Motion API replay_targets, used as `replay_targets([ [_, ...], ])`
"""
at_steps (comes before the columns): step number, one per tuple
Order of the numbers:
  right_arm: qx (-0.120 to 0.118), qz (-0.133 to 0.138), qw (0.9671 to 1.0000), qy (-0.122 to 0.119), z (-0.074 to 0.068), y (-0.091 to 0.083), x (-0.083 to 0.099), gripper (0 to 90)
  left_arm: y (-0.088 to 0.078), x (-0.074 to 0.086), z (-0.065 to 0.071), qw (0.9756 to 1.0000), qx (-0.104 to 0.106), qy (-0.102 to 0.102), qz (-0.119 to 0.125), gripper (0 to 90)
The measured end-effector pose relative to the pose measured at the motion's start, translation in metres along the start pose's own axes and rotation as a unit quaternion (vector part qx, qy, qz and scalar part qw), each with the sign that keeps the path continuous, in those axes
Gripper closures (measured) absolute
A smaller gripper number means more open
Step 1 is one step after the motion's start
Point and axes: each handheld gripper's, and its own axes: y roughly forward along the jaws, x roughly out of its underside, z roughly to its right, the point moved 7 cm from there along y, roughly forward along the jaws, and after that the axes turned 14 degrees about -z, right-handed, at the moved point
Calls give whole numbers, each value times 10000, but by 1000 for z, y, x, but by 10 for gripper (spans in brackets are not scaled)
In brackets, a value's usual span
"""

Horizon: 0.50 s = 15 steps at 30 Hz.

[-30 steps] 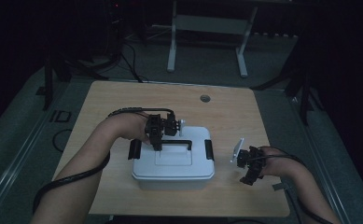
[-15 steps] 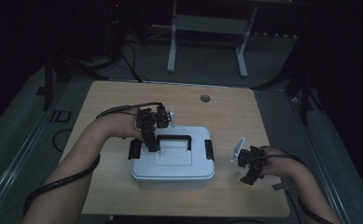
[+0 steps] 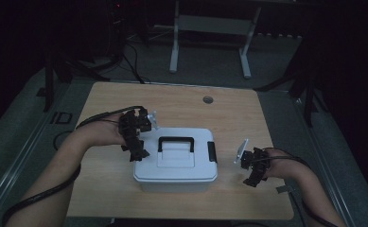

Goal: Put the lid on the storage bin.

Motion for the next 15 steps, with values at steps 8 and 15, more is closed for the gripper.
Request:
replay_targets([
  [8,22,30,10000,55,1,-1,2,171,9,39,4,9997,56,-251,13,8],
  [15,1,24,10000,85,1,1,3,171,22,65,5,9989,107,-436,130,8],
])
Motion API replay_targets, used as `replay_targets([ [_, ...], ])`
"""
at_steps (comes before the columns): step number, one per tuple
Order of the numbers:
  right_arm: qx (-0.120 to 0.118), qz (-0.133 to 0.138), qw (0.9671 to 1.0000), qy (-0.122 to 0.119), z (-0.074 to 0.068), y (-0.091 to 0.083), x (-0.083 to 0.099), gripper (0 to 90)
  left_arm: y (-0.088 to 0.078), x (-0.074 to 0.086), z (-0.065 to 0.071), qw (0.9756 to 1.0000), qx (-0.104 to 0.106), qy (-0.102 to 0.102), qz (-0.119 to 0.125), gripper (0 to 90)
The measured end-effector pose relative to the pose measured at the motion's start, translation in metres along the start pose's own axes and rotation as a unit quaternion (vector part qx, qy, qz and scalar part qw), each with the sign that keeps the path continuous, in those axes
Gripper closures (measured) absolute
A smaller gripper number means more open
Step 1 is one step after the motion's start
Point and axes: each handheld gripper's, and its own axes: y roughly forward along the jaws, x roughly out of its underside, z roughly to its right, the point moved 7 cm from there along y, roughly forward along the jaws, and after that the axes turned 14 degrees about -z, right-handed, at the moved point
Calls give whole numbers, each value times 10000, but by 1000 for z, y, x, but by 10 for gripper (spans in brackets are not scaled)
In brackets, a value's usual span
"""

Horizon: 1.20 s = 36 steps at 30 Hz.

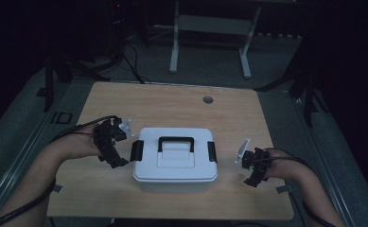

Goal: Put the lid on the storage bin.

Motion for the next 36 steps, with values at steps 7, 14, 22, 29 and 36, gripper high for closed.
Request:
replay_targets([
  [7,-15,10,10000,18,0,2,1,171,12,24,2,9997,110,-227,47,8],
  [14,-20,34,10000,38,0,3,1,171,28,45,4,9989,179,-403,141,8],
  [22,-37,89,9999,96,0,4,3,171,45,64,6,9983,290,-460,191,8],
  [29,-33,67,9999,145,1,8,5,171,62,74,10,9976,383,-543,172,8],
  [36,-23,104,9998,162,1,11,5,170,76,76,13,9973,439,-547,229,8],
])
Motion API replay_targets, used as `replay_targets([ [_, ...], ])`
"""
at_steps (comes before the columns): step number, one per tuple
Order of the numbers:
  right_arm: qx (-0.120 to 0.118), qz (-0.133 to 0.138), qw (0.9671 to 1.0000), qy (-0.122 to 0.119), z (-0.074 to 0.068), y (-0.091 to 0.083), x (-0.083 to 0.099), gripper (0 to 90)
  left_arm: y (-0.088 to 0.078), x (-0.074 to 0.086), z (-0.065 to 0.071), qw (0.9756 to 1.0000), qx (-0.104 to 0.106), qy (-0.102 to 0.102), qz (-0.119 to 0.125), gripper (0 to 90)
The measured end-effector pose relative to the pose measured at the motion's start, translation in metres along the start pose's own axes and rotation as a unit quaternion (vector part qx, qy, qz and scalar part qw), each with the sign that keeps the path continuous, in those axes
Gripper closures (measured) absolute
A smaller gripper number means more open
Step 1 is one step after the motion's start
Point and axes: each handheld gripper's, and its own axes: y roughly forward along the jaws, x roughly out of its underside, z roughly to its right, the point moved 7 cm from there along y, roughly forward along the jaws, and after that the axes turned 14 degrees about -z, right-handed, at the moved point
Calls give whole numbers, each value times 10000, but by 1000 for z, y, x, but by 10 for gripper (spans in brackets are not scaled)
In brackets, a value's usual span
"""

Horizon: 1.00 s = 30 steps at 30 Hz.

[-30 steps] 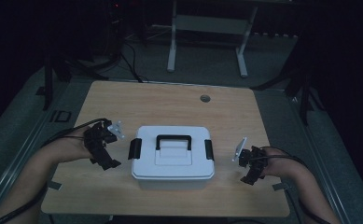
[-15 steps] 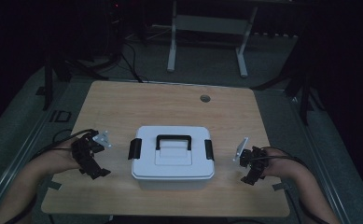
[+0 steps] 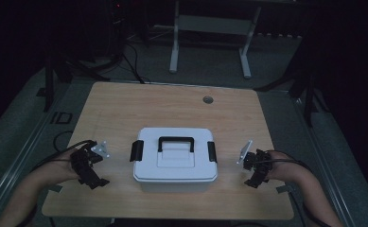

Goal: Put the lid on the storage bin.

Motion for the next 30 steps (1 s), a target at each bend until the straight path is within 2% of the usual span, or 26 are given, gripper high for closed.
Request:
replay_targets([
  [7,8,31,10000,28,0,2,2,170,13,2,1,9999,54,-32,116,8],
  [9,5,46,10000,53,0,3,2,170,18,5,3,9998,155,-60,58,8],
  [16,-2,46,9999,95,0,5,6,170,30,12,6,9996,230,-135,73,8],
  [19,-8,66,9999,135,1,5,7,170,35,14,8,9996,273,-110,7,8],
  [25,-29,73,9998,154,-1,9,5,170,39,16,9,9996,230,-114,123,8],
  [30,-16,87,9999,122,-2,11,4,170,44,19,10,9996,216,-129,130,8],
])
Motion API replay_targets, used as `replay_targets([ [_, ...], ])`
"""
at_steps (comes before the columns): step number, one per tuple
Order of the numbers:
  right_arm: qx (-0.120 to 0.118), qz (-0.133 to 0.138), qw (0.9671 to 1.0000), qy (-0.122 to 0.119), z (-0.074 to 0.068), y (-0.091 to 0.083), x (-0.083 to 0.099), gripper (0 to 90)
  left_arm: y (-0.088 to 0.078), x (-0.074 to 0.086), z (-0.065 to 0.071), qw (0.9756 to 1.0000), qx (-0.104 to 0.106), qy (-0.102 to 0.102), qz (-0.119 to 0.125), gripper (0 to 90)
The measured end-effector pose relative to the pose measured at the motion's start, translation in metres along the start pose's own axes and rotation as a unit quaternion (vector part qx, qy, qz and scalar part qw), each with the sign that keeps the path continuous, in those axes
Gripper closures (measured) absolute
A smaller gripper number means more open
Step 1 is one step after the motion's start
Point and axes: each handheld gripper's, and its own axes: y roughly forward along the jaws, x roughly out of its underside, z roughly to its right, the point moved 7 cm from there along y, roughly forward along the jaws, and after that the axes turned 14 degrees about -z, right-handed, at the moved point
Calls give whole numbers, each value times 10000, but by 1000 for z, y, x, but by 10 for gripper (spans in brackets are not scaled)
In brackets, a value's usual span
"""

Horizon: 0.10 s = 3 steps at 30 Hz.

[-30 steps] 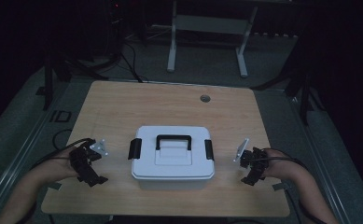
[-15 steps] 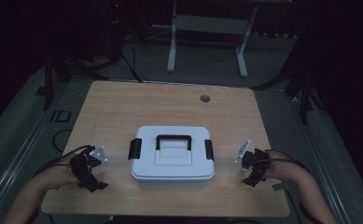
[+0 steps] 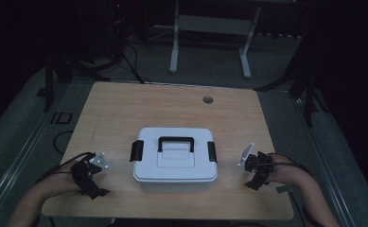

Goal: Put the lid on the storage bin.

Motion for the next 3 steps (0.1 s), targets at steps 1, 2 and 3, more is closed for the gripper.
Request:
replay_targets([
  [1,0,5,10000,-2,0,1,0,170,1,0,0,10000,21,-25,35,8],
  [2,-2,11,10000,-5,0,1,0,170,2,1,0,10000,24,-32,35,8],
  [3,0,14,10000,-4,0,1,0,170,3,2,0,10000,8,-29,37,8],
])
